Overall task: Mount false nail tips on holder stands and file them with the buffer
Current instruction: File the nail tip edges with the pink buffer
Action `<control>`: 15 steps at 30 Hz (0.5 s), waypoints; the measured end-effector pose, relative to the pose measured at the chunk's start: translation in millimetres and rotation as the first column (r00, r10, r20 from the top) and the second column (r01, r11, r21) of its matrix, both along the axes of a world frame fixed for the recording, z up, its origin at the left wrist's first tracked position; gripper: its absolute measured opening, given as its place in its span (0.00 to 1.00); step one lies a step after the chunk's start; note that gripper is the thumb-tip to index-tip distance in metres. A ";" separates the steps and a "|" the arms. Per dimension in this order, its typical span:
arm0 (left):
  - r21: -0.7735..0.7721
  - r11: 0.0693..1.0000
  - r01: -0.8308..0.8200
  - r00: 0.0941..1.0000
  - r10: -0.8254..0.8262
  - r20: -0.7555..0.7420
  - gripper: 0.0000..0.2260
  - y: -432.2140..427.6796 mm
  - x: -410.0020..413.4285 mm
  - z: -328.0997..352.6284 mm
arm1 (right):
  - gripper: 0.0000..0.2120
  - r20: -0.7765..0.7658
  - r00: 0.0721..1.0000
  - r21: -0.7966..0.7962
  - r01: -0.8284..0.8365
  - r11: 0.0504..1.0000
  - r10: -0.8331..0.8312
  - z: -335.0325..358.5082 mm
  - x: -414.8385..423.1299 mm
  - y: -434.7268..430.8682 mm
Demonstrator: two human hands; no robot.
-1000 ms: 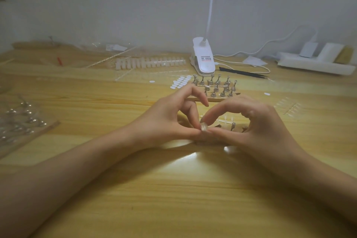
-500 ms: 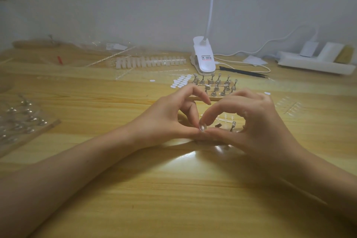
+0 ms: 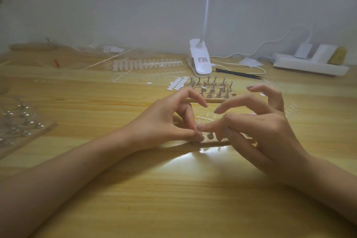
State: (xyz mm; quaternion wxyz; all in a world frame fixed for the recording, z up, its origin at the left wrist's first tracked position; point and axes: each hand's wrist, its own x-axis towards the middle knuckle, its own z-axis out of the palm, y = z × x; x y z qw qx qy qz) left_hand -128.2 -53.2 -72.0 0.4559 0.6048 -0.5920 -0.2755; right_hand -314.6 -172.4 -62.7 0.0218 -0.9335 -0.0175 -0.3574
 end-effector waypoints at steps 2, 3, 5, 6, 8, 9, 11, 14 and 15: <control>-0.005 1.000 -0.004 1.000 0.004 0.011 0.23 0.1 0.7 -1.0 | 0.21 -0.001 1.000 -0.047 -0.010 0.999 0.010 1.3 1.7 0.4; -0.005 1.000 -0.003 1.000 0.003 0.014 0.23 0.0 0.6 -1.1 | 0.19 -0.009 1.000 -0.041 -0.017 0.999 0.017 2.6 2.2 0.3; 0.005 1.000 0.008 0.999 -0.008 0.031 0.23 0.3 0.5 -0.2 | 0.16 -0.042 0.998 0.094 -0.046 0.994 0.051 9.2 1.9 -3.9; 0.022 0.999 0.026 0.999 -0.027 0.032 0.25 0.9 1.8 1.5 | 0.15 -0.056 0.996 0.212 -0.062 0.975 0.076 15.9 1.4 -9.5; 0.089 0.992 0.088 0.996 -0.087 -0.015 0.26 2.5 9.6 9.1 | 0.12 -0.057 0.995 0.367 -0.052 0.929 0.078 32.7 -0.5 -27.0; 0.125 0.986 0.108 0.994 -0.104 -0.039 0.25 2.8 14.9 13.9 | 0.10 -0.077 0.996 0.377 -0.002 0.926 0.033 39.8 -2.0 -38.2; 0.156 0.986 0.061 0.998 -0.061 -0.004 0.16 0.5 24.0 20.9 | 0.08 -0.191 0.976 0.359 0.165 0.918 -0.101 45.2 -5.1 -60.3; 0.079 0.988 -0.129 0.952 0.102 0.288 0.06 -10.8 22.8 21.5 | 0.04 -0.354 0.925 0.372 0.273 0.887 -0.137 34.5 -7.1 -73.2; 0.056 0.986 -0.159 0.911 0.124 0.393 0.05 -14.7 19.6 19.2 | 0.05 -0.391 0.913 0.377 0.274 0.885 -0.117 29.8 -4.5 -72.1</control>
